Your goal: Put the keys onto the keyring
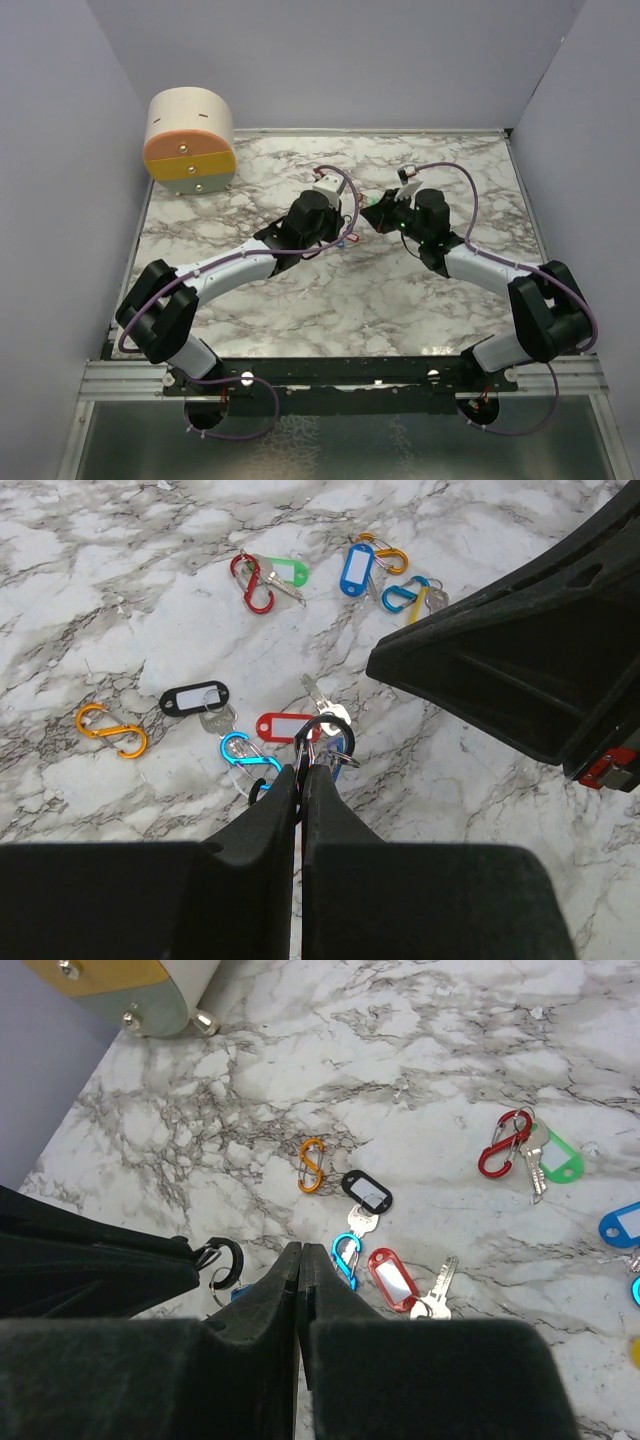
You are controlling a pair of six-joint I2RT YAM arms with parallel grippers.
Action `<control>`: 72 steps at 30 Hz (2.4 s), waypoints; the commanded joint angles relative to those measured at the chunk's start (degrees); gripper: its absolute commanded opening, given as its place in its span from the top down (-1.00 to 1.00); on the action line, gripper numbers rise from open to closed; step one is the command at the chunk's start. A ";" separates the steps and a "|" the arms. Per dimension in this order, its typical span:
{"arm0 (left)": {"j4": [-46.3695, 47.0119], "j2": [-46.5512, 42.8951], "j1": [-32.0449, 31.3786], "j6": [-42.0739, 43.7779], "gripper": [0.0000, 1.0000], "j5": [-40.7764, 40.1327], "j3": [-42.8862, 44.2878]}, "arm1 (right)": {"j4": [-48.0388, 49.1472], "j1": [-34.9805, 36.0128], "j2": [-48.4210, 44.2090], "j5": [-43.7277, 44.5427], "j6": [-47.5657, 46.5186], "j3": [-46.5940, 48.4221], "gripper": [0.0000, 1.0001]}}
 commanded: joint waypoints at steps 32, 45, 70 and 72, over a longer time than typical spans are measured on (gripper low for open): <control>-9.03 3.34 0.51 0.80 1.00 2.95 6.94 | -5.01 0.30 -6.97 -10.39 -10.73 -1.35 0.25; -12.83 6.07 0.96 0.78 1.00 5.18 9.84 | -8.56 1.39 -5.14 -8.97 -12.35 0.57 0.26; -14.33 9.00 3.62 0.48 1.00 14.03 10.88 | -12.27 3.75 -5.34 5.72 -9.78 1.48 0.30; -13.78 9.35 4.05 0.27 1.00 15.22 10.62 | -13.04 3.75 -5.16 5.76 -10.30 1.84 0.30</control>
